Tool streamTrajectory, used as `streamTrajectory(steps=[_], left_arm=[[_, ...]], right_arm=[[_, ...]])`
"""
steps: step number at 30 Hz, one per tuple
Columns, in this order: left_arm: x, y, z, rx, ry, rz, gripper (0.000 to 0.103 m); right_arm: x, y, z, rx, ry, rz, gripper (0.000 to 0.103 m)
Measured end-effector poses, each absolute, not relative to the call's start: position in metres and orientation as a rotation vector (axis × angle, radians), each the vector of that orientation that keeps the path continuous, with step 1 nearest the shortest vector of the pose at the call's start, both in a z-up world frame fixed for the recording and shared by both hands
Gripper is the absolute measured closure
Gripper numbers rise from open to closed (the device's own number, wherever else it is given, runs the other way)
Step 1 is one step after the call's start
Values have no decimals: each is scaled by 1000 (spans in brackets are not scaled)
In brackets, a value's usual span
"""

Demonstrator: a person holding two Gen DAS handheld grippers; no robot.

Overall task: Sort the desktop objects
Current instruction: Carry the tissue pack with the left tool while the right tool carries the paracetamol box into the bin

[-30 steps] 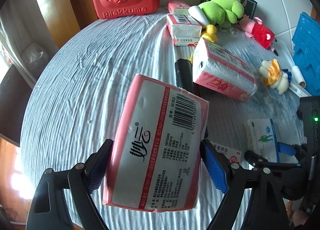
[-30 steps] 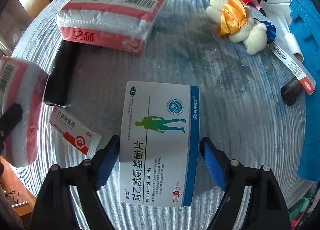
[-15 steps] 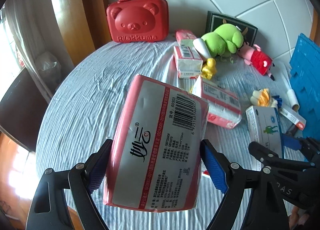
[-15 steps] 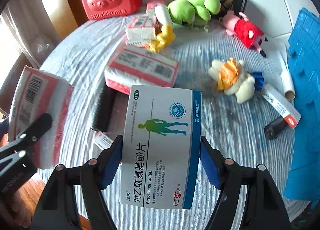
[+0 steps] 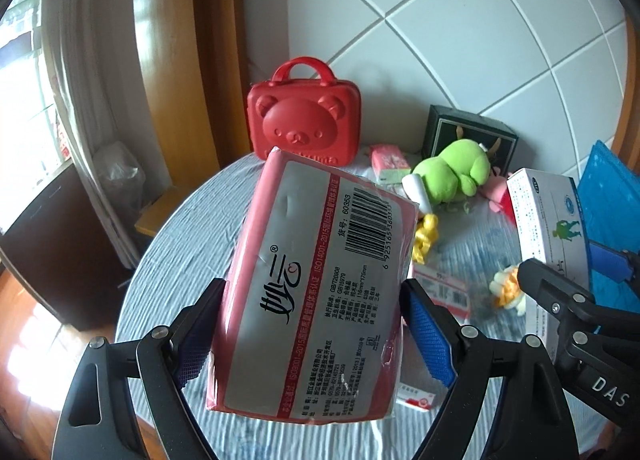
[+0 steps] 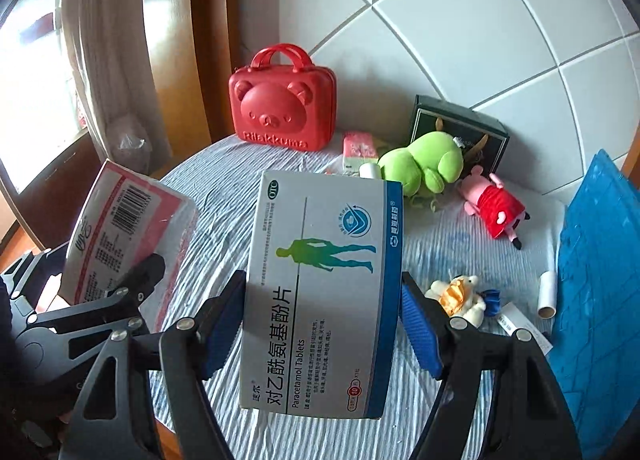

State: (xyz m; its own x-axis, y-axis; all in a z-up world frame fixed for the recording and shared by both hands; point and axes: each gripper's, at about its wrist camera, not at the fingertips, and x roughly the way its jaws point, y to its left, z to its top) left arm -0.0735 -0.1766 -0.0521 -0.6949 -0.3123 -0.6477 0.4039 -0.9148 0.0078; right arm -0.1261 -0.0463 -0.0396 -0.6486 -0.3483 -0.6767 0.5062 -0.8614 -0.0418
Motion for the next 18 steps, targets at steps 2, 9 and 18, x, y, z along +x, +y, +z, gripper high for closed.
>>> streamTrajectory(steps=[2, 9, 18], left_arm=[[-80, -168, -41, 933, 179, -2615, 17], [-107, -98, 0, 865, 144, -2801, 17], [-130, 80, 39, 709, 148, -3042, 17]], right_arm=[[-126, -35, -28, 924, 301, -2515, 31], [-127, 39, 18, 841, 239, -2708, 31], [-119, 208, 66, 706, 169, -2944, 31]])
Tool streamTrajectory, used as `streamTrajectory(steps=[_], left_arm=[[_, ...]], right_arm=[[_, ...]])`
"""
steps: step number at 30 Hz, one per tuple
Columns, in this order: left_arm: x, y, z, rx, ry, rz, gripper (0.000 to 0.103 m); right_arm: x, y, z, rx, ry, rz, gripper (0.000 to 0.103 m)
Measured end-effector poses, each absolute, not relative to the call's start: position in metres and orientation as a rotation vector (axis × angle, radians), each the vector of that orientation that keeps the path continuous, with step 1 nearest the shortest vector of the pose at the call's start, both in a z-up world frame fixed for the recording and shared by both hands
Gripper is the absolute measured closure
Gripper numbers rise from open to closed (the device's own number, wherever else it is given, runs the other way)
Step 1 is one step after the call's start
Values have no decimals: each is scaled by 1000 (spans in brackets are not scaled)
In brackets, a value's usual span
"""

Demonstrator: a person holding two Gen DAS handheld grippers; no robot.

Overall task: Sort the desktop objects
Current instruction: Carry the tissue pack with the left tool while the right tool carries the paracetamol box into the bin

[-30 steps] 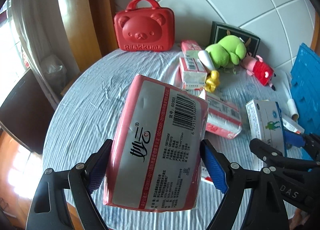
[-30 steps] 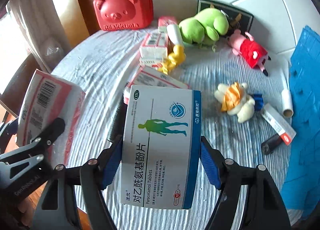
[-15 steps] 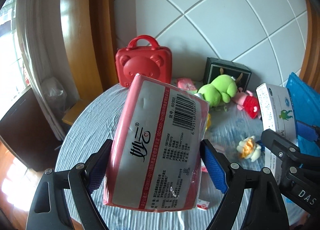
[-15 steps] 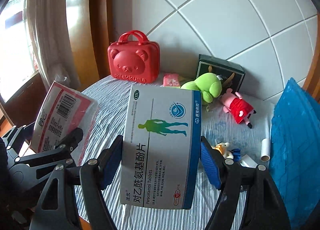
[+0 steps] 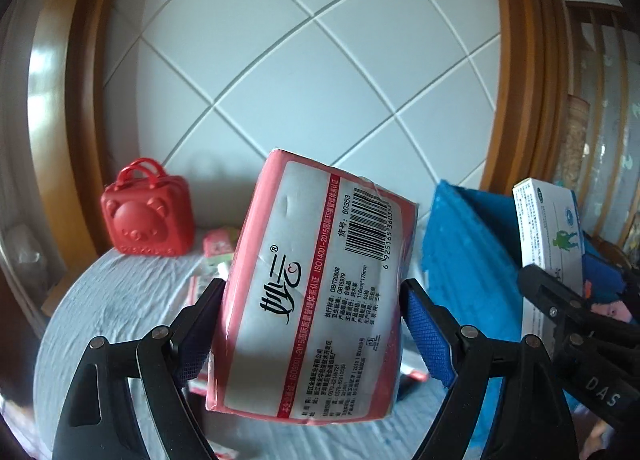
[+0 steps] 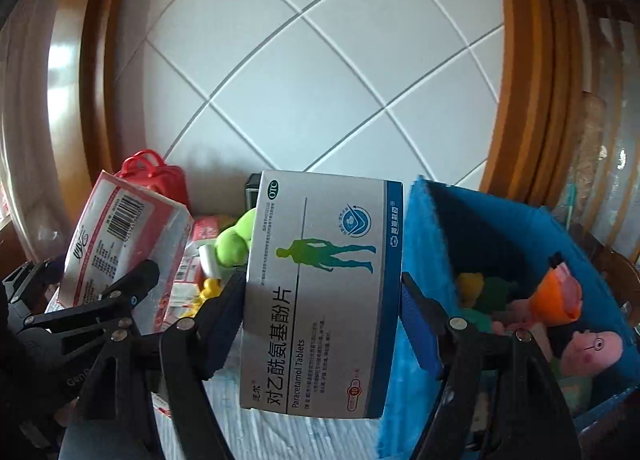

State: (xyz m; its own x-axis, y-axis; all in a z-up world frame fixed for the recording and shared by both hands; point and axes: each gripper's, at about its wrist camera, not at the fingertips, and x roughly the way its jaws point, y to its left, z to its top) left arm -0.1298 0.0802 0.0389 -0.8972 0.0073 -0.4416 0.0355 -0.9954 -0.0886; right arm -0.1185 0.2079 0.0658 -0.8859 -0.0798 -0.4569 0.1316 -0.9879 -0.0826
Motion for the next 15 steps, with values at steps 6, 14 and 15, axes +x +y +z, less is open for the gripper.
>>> streamTrajectory(steps=[6, 14, 15], left_arm=[[-141, 215, 61, 697, 124, -3146, 17], [-157, 339, 49, 887, 9, -3171, 17], [-160, 346, 46, 905, 1, -3163, 16]], right_arm=[[-117, 351, 86, 705, 162, -3062, 31], [-142, 489, 58, 914, 87, -3084, 31], [-146, 499, 52, 942, 80, -3081, 31]])
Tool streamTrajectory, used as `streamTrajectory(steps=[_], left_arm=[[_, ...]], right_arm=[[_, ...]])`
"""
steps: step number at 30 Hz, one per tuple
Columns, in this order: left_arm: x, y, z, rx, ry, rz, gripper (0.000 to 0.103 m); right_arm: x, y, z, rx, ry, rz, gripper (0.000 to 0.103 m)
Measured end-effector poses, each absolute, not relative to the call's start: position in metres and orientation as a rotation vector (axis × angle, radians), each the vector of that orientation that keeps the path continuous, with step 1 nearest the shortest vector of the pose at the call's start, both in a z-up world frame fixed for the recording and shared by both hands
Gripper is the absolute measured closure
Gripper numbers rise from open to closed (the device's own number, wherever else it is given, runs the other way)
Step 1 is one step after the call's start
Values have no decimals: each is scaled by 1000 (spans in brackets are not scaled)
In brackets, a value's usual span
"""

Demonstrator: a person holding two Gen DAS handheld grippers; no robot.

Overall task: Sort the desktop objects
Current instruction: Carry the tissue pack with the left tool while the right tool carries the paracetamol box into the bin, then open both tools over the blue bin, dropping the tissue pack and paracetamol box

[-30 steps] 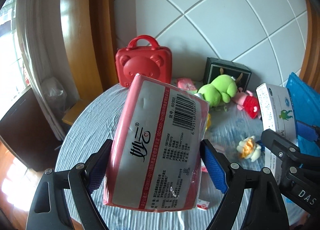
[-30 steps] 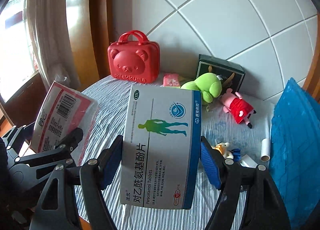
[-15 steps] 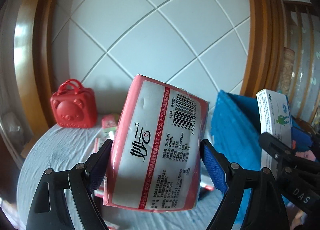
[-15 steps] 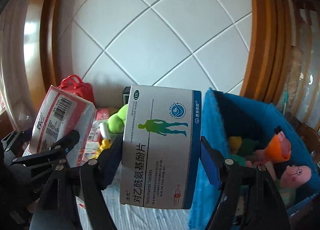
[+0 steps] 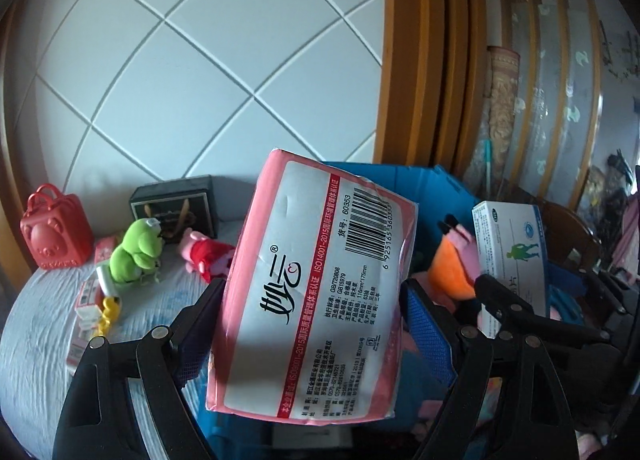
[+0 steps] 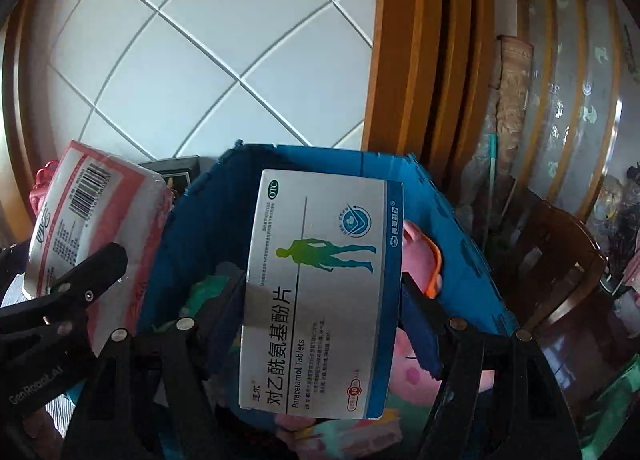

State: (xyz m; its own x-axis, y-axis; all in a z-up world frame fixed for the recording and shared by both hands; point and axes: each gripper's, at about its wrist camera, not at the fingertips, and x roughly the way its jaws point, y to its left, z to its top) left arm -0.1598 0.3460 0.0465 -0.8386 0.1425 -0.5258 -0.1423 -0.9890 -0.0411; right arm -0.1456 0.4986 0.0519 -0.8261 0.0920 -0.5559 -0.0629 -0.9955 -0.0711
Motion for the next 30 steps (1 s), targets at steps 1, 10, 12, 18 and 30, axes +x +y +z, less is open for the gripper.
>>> streamTrajectory(steps=[1, 10, 12, 18, 30], left_arm=[[-158, 353, 44, -838, 4, 2878, 15], [-160, 370, 25, -975, -2, 2895, 12], [-156, 369, 25, -956, 4, 2902, 12], [-148, 362, 31, -919, 22, 2930, 12], [-123, 266, 34, -944, -68, 3104, 12]], right_arm=[[-148, 508, 46, -914, -70, 2914, 30], [-151, 550, 21, -1011, -50, 2867, 11], [-152, 550, 19, -1015, -50, 2873, 4], [-145, 539, 21, -999, -45, 2904, 4], [-146, 459, 33, -977, -133, 3050, 4]])
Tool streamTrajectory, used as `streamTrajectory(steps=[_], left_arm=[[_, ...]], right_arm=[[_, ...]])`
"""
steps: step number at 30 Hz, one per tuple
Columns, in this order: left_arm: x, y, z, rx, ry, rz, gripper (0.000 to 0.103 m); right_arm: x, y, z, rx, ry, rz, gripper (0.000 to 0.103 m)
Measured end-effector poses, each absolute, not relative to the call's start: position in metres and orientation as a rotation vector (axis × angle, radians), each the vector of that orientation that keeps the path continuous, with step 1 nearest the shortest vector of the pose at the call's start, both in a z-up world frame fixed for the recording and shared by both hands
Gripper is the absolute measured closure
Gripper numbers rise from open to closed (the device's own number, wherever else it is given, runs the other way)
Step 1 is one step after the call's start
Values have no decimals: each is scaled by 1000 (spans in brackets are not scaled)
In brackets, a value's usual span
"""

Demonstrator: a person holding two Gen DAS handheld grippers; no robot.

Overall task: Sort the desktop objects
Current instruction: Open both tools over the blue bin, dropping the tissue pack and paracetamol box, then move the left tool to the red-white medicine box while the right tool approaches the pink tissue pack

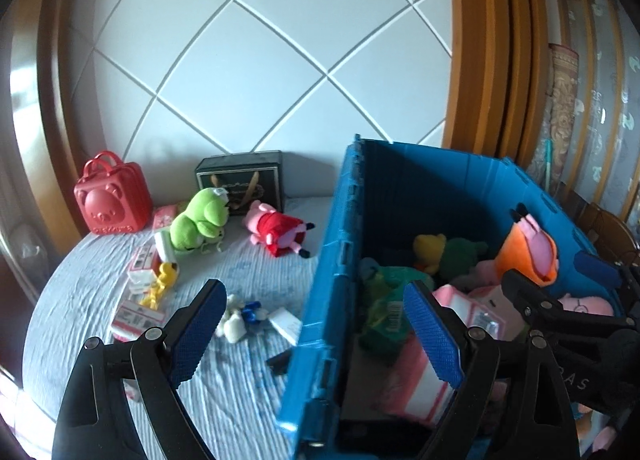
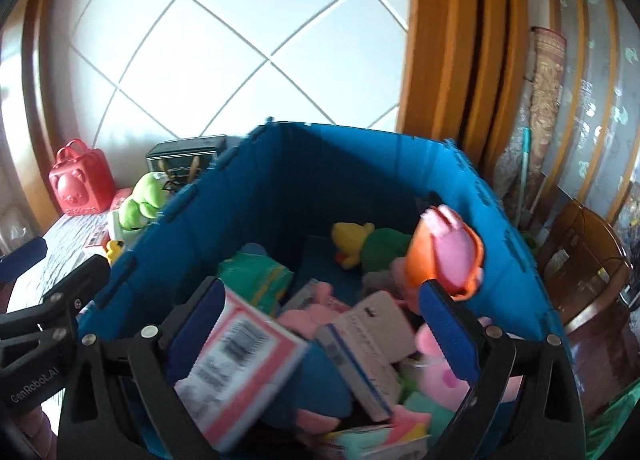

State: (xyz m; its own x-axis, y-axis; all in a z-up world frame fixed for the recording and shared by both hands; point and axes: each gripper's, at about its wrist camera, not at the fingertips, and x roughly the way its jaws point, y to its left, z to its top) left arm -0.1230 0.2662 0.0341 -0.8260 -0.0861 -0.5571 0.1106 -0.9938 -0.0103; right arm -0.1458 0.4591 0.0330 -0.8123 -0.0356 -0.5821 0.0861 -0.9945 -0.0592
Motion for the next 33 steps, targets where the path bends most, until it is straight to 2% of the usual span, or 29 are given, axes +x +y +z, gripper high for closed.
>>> streamTrajectory(steps=[7, 10, 17, 24, 33], left_arm=[[-91, 157, 26, 842, 149, -2766, 12], [-76, 104, 19, 832, 173, -2703, 12], [-56, 3, -14, 899, 129, -2598, 12], [-65, -54, -87, 1095, 122, -2498, 12], [-92, -72, -198, 1360, 232, -2330, 13]], right_arm=[[-143, 355, 33, 879, 217, -2800, 4], [-139, 299, 27, 865, 254, -2738, 0], [-134, 181, -10, 914, 257, -2597, 0], [-144, 116, -80, 1093, 206, -2514, 0], [-173, 91, -191, 1382, 256, -2374, 0]])
